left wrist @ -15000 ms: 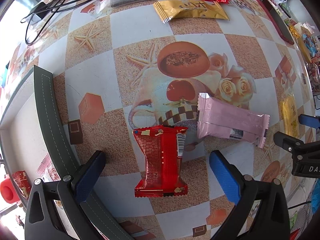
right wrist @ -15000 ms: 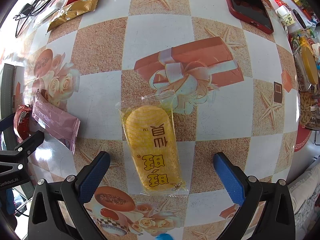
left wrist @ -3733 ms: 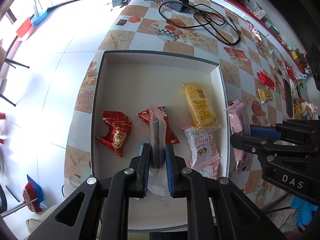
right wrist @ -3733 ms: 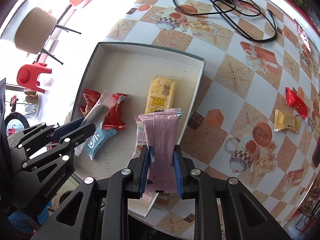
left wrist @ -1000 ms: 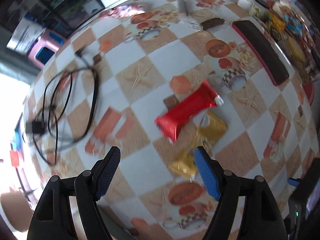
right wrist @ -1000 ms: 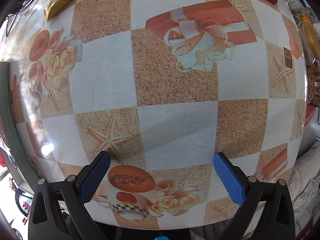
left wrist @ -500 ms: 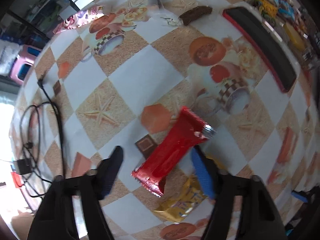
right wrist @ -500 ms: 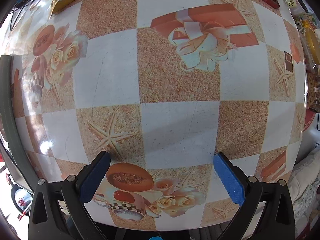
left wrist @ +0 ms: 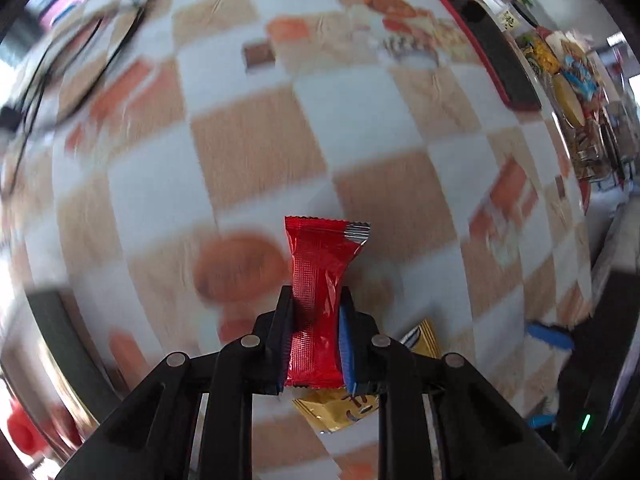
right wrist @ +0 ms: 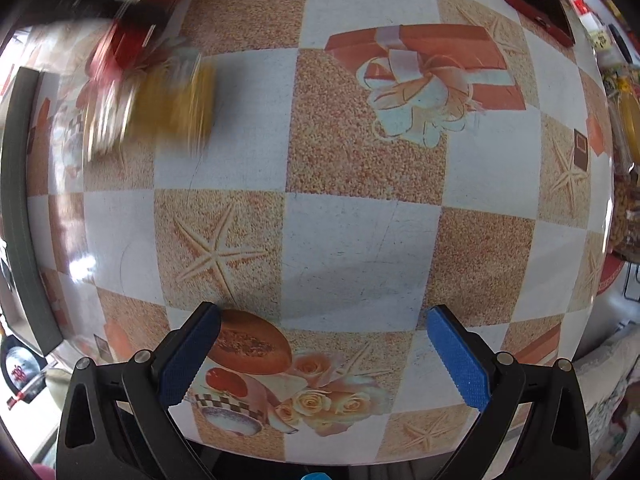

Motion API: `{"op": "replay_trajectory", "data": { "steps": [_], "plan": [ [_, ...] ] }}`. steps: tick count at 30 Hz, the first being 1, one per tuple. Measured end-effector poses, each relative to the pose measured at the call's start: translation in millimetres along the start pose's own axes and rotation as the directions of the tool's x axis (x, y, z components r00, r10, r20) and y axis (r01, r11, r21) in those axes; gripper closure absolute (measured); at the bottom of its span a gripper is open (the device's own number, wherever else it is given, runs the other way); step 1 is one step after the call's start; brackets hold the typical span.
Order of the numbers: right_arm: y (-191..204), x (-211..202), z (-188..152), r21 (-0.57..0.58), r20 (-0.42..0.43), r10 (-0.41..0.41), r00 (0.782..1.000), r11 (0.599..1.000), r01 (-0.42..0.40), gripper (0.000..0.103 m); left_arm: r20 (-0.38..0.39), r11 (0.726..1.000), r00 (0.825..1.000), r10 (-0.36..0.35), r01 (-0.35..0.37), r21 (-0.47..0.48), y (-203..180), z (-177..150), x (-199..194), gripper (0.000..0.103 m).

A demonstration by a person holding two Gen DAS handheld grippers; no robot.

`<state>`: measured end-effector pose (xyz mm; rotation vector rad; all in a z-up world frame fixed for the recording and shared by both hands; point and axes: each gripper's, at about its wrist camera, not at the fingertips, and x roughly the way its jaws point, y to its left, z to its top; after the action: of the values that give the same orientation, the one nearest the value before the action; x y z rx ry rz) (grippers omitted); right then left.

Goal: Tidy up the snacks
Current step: 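Grasp the red bar with the left tool and lift it, then hold the red bar with the left tool while the right tool approaches the gold packet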

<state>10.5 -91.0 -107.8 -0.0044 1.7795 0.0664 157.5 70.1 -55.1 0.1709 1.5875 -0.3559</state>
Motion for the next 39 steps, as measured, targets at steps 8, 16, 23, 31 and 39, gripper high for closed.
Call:
{"op": "replay_trajectory", "data": {
  "steps": [8,16,23,31,39],
  "plan": [
    [0,1,2,-0.001,-0.020,0.000,1.000,1.000,0.000,0.000,0.010,0.996,0.998,0.060,-0.059,-0.067,24,-47,-3,0.070],
    [-17,-6,12,0.380,-0.003,0.299,0.954,0.883,-0.275,0.000,0.012,0.980,0.992,0.124,-0.121,-0.155,71,-67,-12,0.037],
    [14,-7,31,0.459,0.013,0.280,0.960,0.851,-0.254,0.000,0.059,0.980,0.990,0.129,-0.118,-0.163,106,-94,-40,0.025],
    [42,-14,41,0.179,0.004,0.003,1.000,0.984,-0.004,0.000,0.017,0.985,0.996,0.092,-0.088,-0.149,123,-102,-29,0.025],
    [-26,-27,41,0.267,-0.003,0.053,0.999,0.962,-0.050,0.000,-0.007,0.985,0.996,0.090,-0.090,-0.149,104,-89,-8,0.025]
  ]
}}
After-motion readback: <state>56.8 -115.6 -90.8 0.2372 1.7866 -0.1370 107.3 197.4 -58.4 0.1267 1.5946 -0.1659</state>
